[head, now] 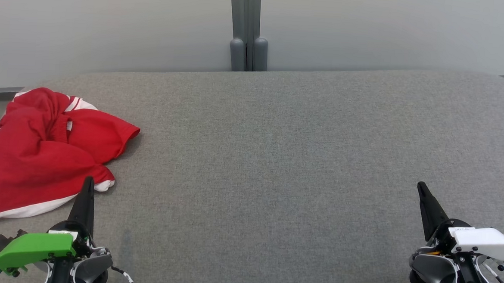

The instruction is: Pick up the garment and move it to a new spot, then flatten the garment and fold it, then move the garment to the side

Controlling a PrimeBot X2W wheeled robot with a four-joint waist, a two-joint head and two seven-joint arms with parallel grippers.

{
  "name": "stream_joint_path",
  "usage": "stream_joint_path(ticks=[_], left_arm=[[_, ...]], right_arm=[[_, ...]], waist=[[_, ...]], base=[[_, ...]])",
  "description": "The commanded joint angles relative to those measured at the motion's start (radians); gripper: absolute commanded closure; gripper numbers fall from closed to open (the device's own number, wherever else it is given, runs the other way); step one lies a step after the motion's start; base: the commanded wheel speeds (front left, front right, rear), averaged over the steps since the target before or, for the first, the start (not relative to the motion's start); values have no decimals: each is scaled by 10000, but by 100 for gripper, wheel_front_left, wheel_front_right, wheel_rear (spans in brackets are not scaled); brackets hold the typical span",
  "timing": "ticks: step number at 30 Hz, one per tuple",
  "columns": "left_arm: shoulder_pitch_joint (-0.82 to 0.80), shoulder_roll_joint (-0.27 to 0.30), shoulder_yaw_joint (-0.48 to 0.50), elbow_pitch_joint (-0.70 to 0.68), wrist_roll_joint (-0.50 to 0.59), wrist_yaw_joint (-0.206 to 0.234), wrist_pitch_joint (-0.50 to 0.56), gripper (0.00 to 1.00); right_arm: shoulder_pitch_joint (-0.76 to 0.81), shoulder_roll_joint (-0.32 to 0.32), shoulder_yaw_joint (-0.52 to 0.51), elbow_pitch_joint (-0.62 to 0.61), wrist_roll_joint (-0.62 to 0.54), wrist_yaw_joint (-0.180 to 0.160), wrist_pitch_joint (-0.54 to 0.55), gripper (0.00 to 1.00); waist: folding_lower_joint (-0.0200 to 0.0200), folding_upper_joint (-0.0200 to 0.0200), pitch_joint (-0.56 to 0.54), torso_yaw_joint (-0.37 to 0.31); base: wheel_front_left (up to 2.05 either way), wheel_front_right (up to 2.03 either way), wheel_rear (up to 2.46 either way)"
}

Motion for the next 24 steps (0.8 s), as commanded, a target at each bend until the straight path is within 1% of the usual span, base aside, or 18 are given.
stream_joint_path(ticks=[1, 24], left_arm=[[-112, 75, 25, -21, -2, -40, 34, 100], [-112, 75, 25, -21, -2, -39, 34, 100]], right_arm=[[-61, -9, -4, 15, 74, 4, 24, 100], [-61, -9, -4, 15, 74, 4, 24, 100]], waist=[[0, -1, 0, 0], [0, -1, 0, 0]], base=[[0, 0, 0], [0, 0, 0]])
